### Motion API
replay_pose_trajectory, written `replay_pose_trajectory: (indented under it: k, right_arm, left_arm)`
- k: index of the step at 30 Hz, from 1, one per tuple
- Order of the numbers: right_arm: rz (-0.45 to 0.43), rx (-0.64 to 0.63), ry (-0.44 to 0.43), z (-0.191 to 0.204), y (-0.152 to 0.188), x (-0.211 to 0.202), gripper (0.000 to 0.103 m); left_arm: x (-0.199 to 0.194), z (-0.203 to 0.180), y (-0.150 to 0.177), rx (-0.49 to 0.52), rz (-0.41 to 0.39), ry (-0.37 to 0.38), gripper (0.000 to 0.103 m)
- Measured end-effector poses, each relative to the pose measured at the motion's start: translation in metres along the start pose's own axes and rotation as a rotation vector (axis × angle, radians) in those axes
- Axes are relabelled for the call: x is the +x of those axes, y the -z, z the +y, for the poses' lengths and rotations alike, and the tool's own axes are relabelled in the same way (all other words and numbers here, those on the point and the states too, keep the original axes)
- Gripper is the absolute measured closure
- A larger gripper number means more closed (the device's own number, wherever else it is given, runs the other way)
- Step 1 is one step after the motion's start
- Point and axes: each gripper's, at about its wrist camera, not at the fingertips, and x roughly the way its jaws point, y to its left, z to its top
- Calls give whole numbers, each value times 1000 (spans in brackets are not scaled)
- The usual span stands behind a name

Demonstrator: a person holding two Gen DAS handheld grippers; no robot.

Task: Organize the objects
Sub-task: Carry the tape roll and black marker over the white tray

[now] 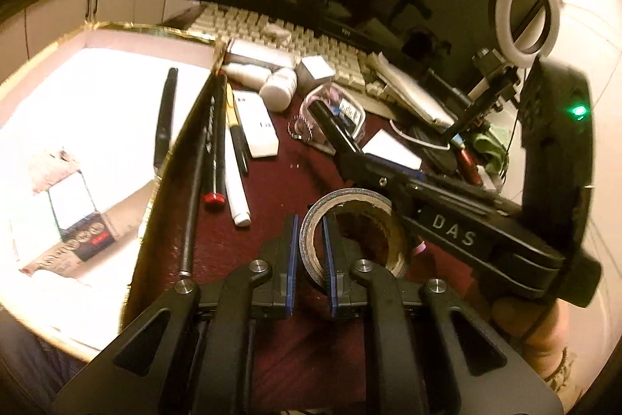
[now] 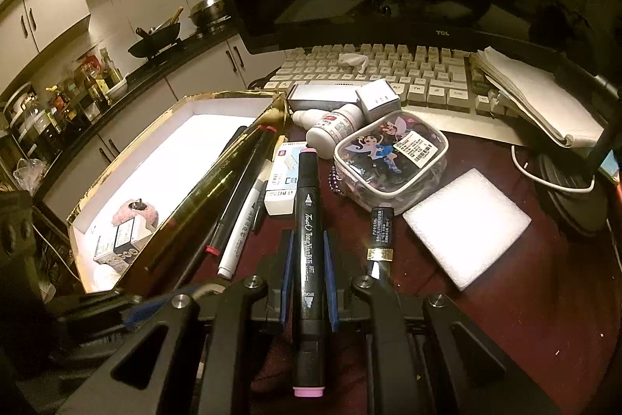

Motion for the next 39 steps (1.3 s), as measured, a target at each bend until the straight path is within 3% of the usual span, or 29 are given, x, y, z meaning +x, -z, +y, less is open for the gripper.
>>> replay_pose_trajectory:
  k: [8,15,19,21,28,32,39]
  right_arm:
    - [-21,13,-15,3,-1,-10,90]
    - [-24,5,-32,12,0,-16,90]
    - [-22,-9,-44,19,1,-20,90]
    - [-22,-13,-51,22,1,-21,90]
    - [-14,-27,-64,29,4,-19,90]
    - [-3,-37,-65,34,4,-14,90]
    - [-6,-71,-91,55,-12,-3,90]
  left_arm:
    - [-29,20,-5,-39,-53,-18,92]
    - [-58,57,-10,-118,-112,-77,92]
    - [-78,87,-17,-186,-157,-161,92]
    - [-86,107,-18,-227,-171,-245,92]
    - [-90,164,-12,-364,-175,-437,92]
    - [-77,173,-12,-352,-138,-514,92]
    - [-53,165,-9,-273,-64,-568,91]
